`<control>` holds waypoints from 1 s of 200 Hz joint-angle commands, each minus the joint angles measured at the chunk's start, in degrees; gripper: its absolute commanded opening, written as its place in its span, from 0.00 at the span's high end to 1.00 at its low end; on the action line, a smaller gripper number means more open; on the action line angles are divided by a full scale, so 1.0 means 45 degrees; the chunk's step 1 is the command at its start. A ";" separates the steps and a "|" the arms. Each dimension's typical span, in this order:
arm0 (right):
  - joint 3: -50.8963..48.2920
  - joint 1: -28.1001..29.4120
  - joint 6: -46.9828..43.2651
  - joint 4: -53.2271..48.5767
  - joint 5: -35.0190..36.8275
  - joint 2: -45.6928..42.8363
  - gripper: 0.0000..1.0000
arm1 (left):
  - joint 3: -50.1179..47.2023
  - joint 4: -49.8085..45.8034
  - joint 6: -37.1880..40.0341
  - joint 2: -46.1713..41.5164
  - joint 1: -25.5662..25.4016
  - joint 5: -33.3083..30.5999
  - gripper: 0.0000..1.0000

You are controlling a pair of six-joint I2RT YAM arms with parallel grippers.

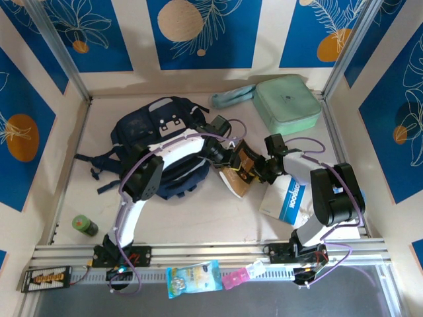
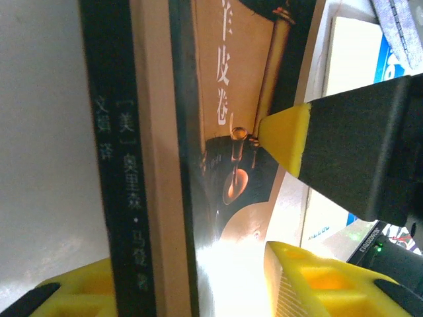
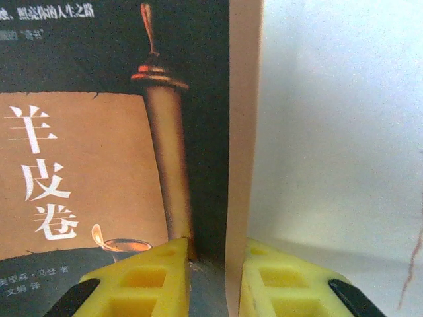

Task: Pack the student bag
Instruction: Pick up the book at the center of the table.

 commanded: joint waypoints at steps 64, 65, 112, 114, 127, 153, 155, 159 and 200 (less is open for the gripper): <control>-0.0187 0.0174 0.0147 -0.0230 0.0171 0.0060 0.74 | 0.0564 -0.0254 0.0401 -0.0967 -0.0134 -0.0420 0.77; -0.0187 0.0172 0.0124 -0.0231 0.0177 0.0044 0.73 | 0.0556 -0.0250 0.0410 -0.0987 -0.0125 -0.0433 0.78; -0.0472 -0.0258 -0.0224 0.0764 -0.0045 -0.1342 0.43 | 0.0033 0.0225 0.0211 -0.2357 0.0458 -0.1456 1.00; -0.0507 -0.0279 -0.0214 0.0857 -0.0113 -0.1419 0.42 | 0.0008 0.0263 0.0207 -0.2424 0.0477 -0.1499 1.00; -0.0742 -0.0413 -0.0206 0.1676 -0.0689 -0.1797 0.35 | -0.0179 0.0470 0.0168 -0.2964 0.0735 -0.1911 1.00; -0.1198 -0.0638 0.0311 0.3954 -0.2405 -0.2205 0.25 | -0.0834 0.1329 -0.0322 -0.4088 0.1358 -0.2726 1.00; -0.1240 -0.0633 0.0378 0.4149 -0.2519 -0.2230 0.25 | -0.0902 0.1437 -0.0400 -0.4179 0.1415 -0.2769 1.00; -0.1305 -0.0645 0.0509 0.4593 -0.2798 -0.2263 0.23 | -0.1072 0.1659 -0.0541 -0.4366 0.1537 -0.2839 1.00; -0.1532 -0.0415 0.3282 0.9052 -0.4942 -0.1895 0.15 | -0.3209 0.4820 -0.3071 -0.6073 0.2942 -0.2692 1.00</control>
